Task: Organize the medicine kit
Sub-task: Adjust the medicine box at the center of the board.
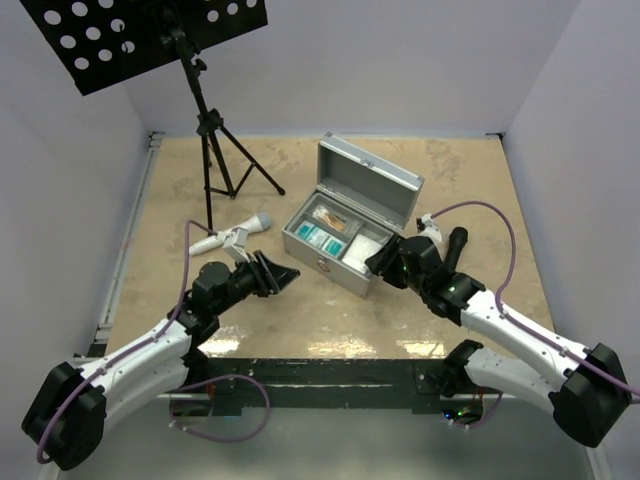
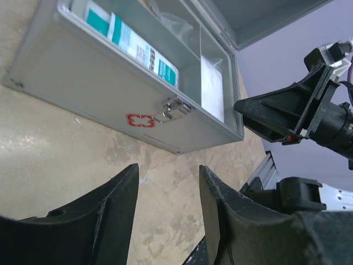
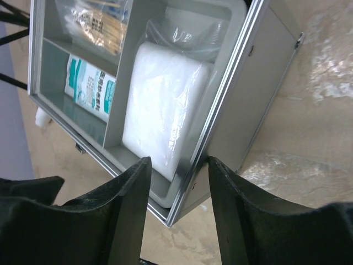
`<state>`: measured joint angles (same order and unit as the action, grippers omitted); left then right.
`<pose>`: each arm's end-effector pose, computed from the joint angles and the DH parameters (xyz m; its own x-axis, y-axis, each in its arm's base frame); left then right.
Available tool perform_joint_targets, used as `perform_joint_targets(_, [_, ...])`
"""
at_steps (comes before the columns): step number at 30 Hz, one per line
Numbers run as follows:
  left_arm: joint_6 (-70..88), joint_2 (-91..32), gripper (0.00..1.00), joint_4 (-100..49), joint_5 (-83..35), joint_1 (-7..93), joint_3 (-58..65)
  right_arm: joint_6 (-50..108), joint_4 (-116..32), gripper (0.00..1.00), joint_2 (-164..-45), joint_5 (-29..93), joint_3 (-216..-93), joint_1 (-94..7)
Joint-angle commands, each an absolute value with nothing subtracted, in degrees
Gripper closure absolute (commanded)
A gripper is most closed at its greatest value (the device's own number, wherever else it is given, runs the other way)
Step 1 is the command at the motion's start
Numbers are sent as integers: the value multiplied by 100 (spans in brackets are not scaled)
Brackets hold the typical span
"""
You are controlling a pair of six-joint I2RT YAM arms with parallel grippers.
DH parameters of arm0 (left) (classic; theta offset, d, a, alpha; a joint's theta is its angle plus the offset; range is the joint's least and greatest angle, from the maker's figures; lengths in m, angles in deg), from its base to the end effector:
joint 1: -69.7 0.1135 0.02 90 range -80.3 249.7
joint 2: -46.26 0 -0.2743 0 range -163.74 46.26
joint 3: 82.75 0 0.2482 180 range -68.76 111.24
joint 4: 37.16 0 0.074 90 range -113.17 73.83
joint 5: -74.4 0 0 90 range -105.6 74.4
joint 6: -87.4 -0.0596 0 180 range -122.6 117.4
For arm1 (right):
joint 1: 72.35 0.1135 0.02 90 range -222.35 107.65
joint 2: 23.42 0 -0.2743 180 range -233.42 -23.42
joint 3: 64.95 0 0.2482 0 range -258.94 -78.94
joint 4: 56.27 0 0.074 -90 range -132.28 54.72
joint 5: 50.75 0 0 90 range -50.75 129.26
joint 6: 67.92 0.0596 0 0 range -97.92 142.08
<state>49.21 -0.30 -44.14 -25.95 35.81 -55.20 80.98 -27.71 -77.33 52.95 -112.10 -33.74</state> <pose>0.1565 -0.1181 0.2042 -0.6527 -0.4930 -0.5753 0.2933 0.5356 -0.7919 0.1749 0.1216 0.2297 -0.6232 0.5670 -0.5387 0.1517 0.7633 0.6279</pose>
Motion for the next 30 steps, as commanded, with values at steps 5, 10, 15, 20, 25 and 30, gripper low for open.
perform_joint_targets(5, [5444,21,47,-5437,-2642,3559,-6076,8308,-3507,48,-8046,4884,-11304,-3139])
perform_joint_targets(10, [6032,-418,47,-6830,-2554,3559,-6637,8159,-3630,44,-8178,4760,-11409,-3130])
perform_joint_targets(15, [6507,-1480,45,-9070,-2474,3568,-7121,8009,-3788,42,-8256,4761,-11383,-3130])
perform_joint_targets(20, [6911,-3105,45,-11550,-2553,3533,-7149,7869,-3912,41,-8380,4611,-11357,-3130])
perform_joint_targets(25, [7396,-4812,47,-13189,-2642,3446,-6973,7728,-3868,40,-8380,4698,-11453,-3139])
perform_joint_targets(30, [7018,-4787,48,-13180,-1966,3164,-7052,7693,-3850,39,-8319,4699,-11462,-3139])
